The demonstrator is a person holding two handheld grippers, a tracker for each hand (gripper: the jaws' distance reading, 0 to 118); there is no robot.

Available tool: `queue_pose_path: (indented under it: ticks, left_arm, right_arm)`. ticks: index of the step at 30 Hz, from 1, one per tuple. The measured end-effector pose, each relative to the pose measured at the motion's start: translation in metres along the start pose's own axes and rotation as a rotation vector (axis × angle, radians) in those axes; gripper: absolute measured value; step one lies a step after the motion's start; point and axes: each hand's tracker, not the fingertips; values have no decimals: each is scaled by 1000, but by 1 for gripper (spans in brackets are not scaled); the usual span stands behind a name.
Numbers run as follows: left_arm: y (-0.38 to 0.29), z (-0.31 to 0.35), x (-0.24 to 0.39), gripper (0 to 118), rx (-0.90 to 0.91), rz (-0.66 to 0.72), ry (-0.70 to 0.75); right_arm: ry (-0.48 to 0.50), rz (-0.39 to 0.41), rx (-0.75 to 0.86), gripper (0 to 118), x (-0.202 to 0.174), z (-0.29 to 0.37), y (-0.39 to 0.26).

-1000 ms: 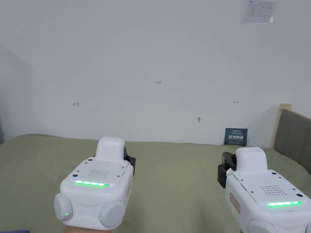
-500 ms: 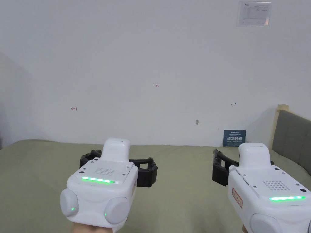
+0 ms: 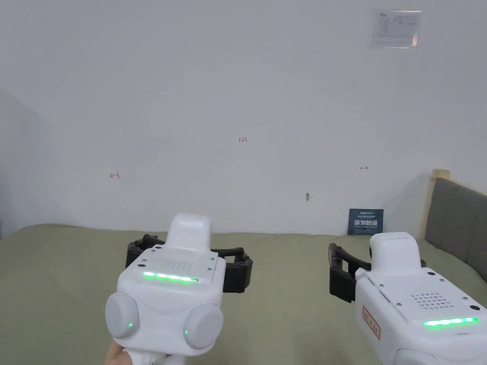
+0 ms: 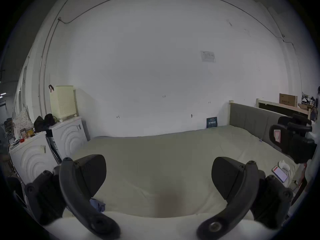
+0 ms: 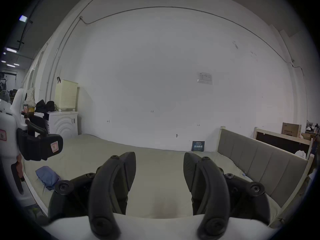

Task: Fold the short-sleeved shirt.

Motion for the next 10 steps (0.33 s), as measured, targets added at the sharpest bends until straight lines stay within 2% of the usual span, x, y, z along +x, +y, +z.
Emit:
queue_pose_path:
  ticks: [2, 6, 10]
  left_arm:
    - [4, -1, -1, 118, -5, 29, 22]
    - [5, -3, -4, 118, -8, -12, 33]
    - [8, -4, -15, 118, -61, 118, -41]
  right_arm:
    - [-3, 4, 3, 62, 1, 2, 1]
    - [-3, 2, 7, 62, 3, 5, 3]
    - [-8, 8, 0, 62, 5, 5, 2]
